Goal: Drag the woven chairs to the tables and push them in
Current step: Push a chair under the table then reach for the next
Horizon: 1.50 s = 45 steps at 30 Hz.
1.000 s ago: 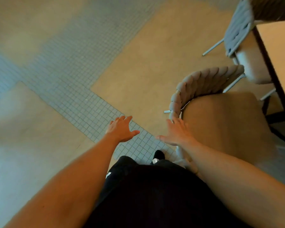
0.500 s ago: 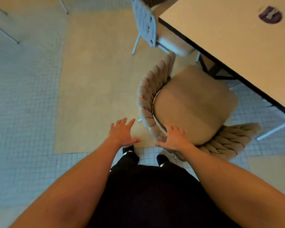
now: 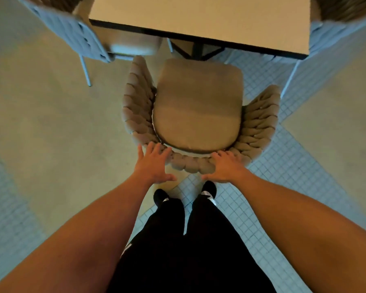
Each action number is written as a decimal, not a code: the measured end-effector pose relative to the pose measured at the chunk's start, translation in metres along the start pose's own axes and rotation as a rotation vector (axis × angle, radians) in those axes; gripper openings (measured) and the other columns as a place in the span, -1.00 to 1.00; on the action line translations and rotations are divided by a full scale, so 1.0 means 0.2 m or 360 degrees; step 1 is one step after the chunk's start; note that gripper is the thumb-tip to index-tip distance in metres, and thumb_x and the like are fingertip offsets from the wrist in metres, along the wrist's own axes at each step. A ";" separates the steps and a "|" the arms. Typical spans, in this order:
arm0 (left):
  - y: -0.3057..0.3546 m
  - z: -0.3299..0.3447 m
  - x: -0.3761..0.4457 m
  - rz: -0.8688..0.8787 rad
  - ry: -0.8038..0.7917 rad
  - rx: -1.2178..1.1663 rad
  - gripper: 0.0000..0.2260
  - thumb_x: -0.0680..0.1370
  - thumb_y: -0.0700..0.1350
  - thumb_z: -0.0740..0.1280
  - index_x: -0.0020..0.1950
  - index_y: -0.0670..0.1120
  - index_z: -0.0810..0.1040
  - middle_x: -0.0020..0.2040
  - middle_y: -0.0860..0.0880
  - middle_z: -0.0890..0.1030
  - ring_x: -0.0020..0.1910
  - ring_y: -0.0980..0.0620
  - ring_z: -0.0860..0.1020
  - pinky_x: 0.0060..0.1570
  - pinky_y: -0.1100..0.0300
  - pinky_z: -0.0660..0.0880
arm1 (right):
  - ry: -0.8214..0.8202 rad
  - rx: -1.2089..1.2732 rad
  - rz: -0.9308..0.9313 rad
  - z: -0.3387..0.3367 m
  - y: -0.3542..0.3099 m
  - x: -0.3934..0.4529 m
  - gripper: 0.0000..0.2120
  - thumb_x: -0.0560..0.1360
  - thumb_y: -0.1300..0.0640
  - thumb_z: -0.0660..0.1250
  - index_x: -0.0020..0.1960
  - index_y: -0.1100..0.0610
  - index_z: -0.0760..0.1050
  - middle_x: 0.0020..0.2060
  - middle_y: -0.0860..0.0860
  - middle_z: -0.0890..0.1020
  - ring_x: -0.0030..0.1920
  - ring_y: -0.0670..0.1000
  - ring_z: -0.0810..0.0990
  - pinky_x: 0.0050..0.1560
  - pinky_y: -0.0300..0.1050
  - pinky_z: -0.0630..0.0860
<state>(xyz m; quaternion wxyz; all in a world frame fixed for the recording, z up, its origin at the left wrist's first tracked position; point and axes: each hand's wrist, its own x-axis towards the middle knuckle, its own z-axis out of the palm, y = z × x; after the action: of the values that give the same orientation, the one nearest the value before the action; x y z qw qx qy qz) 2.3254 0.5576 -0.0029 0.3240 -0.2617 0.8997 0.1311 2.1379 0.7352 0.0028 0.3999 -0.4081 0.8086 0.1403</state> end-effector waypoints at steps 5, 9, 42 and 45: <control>0.03 0.01 0.17 0.0093 -0.0123 0.0193 -0.15 0.40 0.48 0.31 0.58 0.13 0.20 0.55 -0.05 0.30 0.55 -0.20 0.15 0.46 -0.44 -0.16 | -0.0077 -0.0119 0.0018 0.05 0.04 0.06 -0.25 0.48 -0.42 0.30 0.51 -0.01 0.32 0.40 0.07 0.49 0.42 0.18 0.40 0.47 0.28 0.19; 0.06 -0.03 0.21 0.0121 -0.0119 0.0256 -0.47 0.44 0.32 0.40 0.34 0.15 0.49 0.32 0.01 0.50 0.41 -0.15 0.36 0.38 -0.53 -0.04 | 0.0045 -0.0209 -0.0027 0.07 0.05 0.06 -0.48 0.55 -0.25 0.31 0.42 -0.04 0.42 0.29 0.05 0.56 0.31 0.14 0.49 0.34 0.12 0.38; 0.34 -0.21 0.45 -0.0084 0.0019 0.0223 -0.93 0.48 -0.08 0.42 -0.08 0.07 0.60 -0.23 0.07 0.51 -0.09 -0.08 0.53 0.31 -0.54 0.14 | 0.0123 -0.0249 -0.0092 -0.10 0.37 0.16 -0.55 0.57 -0.24 0.34 0.38 -0.08 0.45 0.20 0.03 0.62 0.22 0.11 0.57 0.25 0.05 0.41; 0.35 -0.19 0.45 -0.0053 0.0017 0.0228 -0.89 0.48 -0.10 0.40 -0.03 0.09 0.59 -0.15 0.07 0.54 0.00 -0.09 0.54 0.31 -0.57 0.10 | 0.0134 -0.0245 -0.0097 -0.09 0.39 0.15 -0.57 0.56 -0.22 0.36 0.35 -0.07 0.46 0.18 0.02 0.63 0.21 0.09 0.58 0.29 0.05 0.40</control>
<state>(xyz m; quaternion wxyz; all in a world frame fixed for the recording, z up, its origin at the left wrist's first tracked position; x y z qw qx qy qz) 2.2077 0.5664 -0.0287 0.3393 -0.2533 0.9040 0.0597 2.0573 0.7587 -0.0157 0.3369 -0.4676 0.7988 0.1726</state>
